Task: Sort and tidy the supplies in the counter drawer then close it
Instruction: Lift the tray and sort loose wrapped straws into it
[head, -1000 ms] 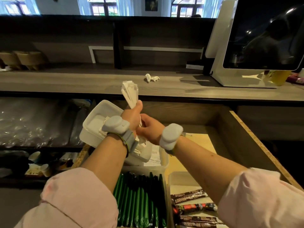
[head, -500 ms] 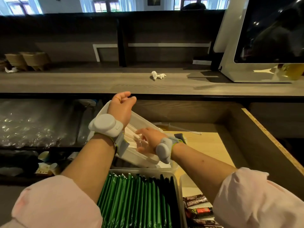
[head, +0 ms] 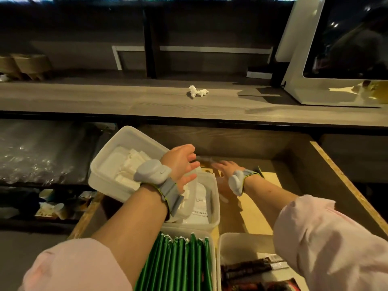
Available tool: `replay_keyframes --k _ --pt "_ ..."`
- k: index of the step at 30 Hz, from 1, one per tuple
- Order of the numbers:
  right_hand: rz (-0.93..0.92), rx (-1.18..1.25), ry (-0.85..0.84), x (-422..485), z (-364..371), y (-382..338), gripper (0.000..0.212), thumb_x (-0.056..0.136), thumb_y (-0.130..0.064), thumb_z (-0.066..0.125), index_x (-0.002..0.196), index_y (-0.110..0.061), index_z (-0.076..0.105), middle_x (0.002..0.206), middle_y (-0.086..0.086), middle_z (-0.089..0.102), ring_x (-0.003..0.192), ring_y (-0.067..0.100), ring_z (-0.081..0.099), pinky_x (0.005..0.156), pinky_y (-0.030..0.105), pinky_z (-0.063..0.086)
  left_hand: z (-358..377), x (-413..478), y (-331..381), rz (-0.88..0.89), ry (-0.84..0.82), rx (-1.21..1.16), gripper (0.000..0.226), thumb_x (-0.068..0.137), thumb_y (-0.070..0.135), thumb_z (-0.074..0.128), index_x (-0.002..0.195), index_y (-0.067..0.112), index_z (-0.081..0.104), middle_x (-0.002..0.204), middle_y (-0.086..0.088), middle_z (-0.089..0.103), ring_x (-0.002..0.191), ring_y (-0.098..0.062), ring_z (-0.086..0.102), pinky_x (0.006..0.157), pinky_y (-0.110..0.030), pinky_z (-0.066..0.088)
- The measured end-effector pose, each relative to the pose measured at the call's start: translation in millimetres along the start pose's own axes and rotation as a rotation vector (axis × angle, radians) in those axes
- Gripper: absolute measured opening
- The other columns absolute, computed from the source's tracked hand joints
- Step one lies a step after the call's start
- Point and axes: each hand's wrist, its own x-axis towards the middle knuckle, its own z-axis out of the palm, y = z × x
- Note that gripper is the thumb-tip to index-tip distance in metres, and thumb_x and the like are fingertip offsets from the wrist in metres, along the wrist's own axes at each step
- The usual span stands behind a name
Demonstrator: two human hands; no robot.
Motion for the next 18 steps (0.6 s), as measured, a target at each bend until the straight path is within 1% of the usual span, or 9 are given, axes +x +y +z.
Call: replay_keyframes --k 2,4,6,9,12,14,15,17,18 --pt "-0.048 -0.058 0.023 9.5 1.4 -2.4 0.078 0.087 -0.046 0.059 0.149 -0.04 0.012 0.159 -0.001 0.017 0.146 0.03 0.017 0.113 0.052 0.025 1.8 -0.5 -5.4 0.027 0.021 -0.003 0.03 0.098 0.026 0.046 0.128 0.023 0.048 0.13 -0.001 0.054 0.119 -0.022 0.055 0.102 -0.04 0.042" --pt "-0.077 -0.072 0.007 19.0 -1.7 -2.6 0.083 0.082 -0.047 0.064 0.149 -0.04 0.014 0.155 0.002 0.026 0.141 0.03 0.028 0.111 0.048 0.03 1.0 0.4 -8.9 0.064 0.066 -0.007 0.016 0.097 0.025 0.048 0.113 0.027 0.052 0.112 0.001 0.059 0.102 -0.019 0.061 0.097 -0.04 0.044" --pt "-0.116 0.05 0.027 28.2 -6.9 -5.5 0.076 0.081 -0.052 0.062 0.145 -0.041 0.024 0.147 0.004 0.041 0.132 0.03 0.043 0.108 0.044 0.04 -1.2 2.0 -8.7 0.107 0.121 -0.012 0.008 0.096 0.025 0.049 0.101 0.029 0.055 0.1 0.003 0.061 0.091 -0.015 0.063 0.09 -0.038 0.047" --pt "-0.209 0.181 0.069 44.4 -10.3 -22.3 0.073 0.072 -0.064 0.06 0.137 -0.046 0.034 0.133 0.002 0.056 0.117 0.027 0.058 0.099 0.042 0.05 -3.8 2.9 -5.1 0.173 0.19 -0.009 0.011 0.097 0.024 0.049 0.094 0.032 0.057 0.098 0.004 0.063 0.09 -0.014 0.064 0.078 -0.033 0.05" --pt "-0.304 0.125 -0.015 59.2 -15.8 -41.6 0.074 0.081 -0.051 0.063 0.145 -0.041 0.027 0.142 0.005 0.048 0.125 0.029 0.051 0.105 0.037 0.043 -6.2 3.4 -5.1 0.203 0.237 -0.006 0.013 0.097 0.022 0.047 0.098 0.03 0.057 0.101 0.002 0.064 0.09 -0.015 0.065 0.081 -0.035 0.05" --pt "-0.336 0.095 -0.087 59.3 -22.4 -48.0 0.062 0.092 -0.037 0.055 0.147 -0.038 0.025 0.15 0.004 0.039 0.133 0.027 0.043 0.11 0.035 0.033 -8.2 3.4 -6.6 0.193 0.245 -0.004 0.015 0.098 0.021 0.047 0.093 0.03 0.058 0.101 0.001 0.064 0.091 -0.016 0.065 0.083 -0.036 0.05" --pt "-0.336 0.093 -0.118 61.0 -22.5 -48.9 0.057 0.095 -0.035 0.05 0.148 -0.035 0.027 0.152 0.003 0.036 0.136 0.026 0.039 0.114 0.034 0.028 -8.3 4.4 -6.5 0.188 0.244 -0.002 0.016 0.098 0.02 0.047 0.092 0.03 0.058 0.1 0.0 0.064 0.09 -0.016 0.065 0.082 -0.036 0.05" --pt "-0.305 0.089 -0.126 59.5 -20.9 -49.8 0.062 0.087 -0.053 0.044 0.145 -0.032 0.035 0.152 0.003 0.038 0.134 0.025 0.039 0.114 0.037 0.027 -9.6 5.4 -6.7 0.175 0.237 -0.005 0.016 0.098 0.02 0.046 0.092 0.029 0.059 0.098 0.0 0.064 0.089 -0.016 0.065 0.079 -0.034 0.05" --pt "-0.264 0.106 -0.122 58.1 -19.2 -49.3 0.07 0.078 -0.064 0.041 0.14 -0.033 0.044 0.147 0.003 0.045 0.127 0.026 0.046 0.109 0.036 0.034 -9.9 5.8 -6.7 0.169 0.234 -0.006 0.016 0.097 0.019 0.047 0.093 0.029 0.059 0.097 0.0 0.065 0.089 -0.016 0.065 0.077 -0.034 0.051"
